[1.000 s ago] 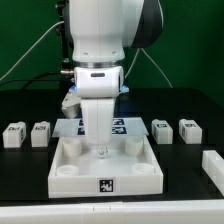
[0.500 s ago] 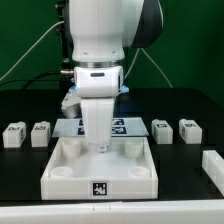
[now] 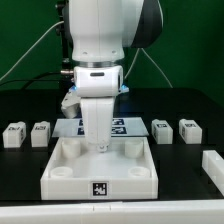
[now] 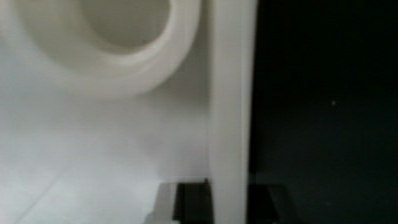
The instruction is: Assemble one leg
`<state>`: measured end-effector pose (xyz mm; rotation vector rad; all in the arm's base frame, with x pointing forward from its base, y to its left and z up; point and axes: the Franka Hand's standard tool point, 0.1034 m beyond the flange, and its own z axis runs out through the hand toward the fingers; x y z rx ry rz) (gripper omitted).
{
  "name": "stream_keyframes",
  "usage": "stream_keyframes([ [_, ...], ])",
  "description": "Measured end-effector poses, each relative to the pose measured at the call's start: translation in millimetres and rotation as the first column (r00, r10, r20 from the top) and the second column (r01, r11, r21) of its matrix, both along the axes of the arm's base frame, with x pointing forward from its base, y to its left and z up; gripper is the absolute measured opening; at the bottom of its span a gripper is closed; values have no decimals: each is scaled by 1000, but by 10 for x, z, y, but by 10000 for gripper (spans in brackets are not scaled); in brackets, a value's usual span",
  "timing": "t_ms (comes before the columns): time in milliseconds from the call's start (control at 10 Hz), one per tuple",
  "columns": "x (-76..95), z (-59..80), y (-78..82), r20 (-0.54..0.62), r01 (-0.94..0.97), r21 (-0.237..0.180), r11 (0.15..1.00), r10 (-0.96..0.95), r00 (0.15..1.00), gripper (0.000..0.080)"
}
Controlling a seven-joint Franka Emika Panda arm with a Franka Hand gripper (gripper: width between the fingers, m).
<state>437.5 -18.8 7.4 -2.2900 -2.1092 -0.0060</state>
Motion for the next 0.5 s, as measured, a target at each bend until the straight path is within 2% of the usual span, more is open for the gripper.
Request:
stream_keyframes([
  [200,13,3,17,1,1,1,1000,-1,1000,57],
  [300,56,11,76,7,-6,3,1000,6,1000,57],
  [500,201,16,295,24,-37,21,999,37,999,57],
])
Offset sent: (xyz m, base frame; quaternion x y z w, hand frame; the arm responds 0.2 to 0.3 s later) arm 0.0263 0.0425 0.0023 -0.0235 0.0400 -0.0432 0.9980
